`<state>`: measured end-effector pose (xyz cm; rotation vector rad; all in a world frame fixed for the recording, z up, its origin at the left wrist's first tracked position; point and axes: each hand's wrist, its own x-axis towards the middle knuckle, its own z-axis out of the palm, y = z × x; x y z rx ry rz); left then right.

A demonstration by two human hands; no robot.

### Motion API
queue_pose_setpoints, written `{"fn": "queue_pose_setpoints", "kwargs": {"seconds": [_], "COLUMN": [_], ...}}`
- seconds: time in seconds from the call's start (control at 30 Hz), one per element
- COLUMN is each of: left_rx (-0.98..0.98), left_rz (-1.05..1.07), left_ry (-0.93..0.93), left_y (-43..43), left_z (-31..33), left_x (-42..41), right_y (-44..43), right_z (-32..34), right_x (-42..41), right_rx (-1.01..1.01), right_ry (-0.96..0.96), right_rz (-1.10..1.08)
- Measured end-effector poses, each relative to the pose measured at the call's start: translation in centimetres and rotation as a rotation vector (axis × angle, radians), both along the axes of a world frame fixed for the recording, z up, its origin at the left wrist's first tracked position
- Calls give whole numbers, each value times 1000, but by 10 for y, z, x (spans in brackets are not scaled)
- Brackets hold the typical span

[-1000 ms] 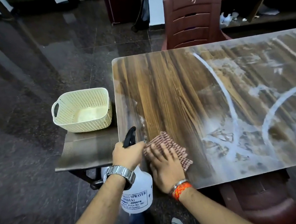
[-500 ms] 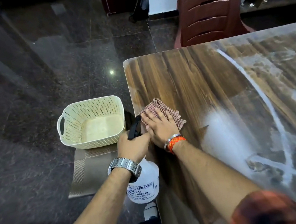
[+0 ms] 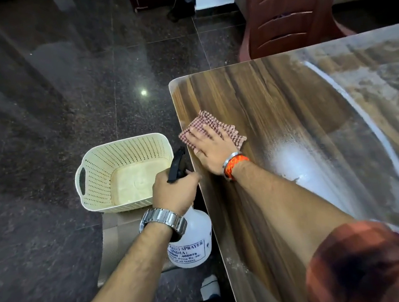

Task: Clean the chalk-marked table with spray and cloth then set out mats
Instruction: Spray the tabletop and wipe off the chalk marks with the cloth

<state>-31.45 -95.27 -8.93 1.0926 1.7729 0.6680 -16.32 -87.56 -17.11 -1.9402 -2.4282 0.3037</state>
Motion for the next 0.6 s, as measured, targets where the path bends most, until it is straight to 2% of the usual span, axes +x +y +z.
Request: {"fn": "queue_pose_setpoints", "kwargs": {"seconds": [0.27, 0.6], "left_rx": [26, 9], "left_rz": [9, -16], "left_ry": [-8, 33], "left_y": [-37, -167], "left_z": [30, 50], "left_x": [27, 74], "right_y": [-173, -369], "right_z": [7, 8], "right_x": [8, 40], "right_rx": [-47, -35], "right_ry": [85, 147], "right_rz": [185, 207]}}
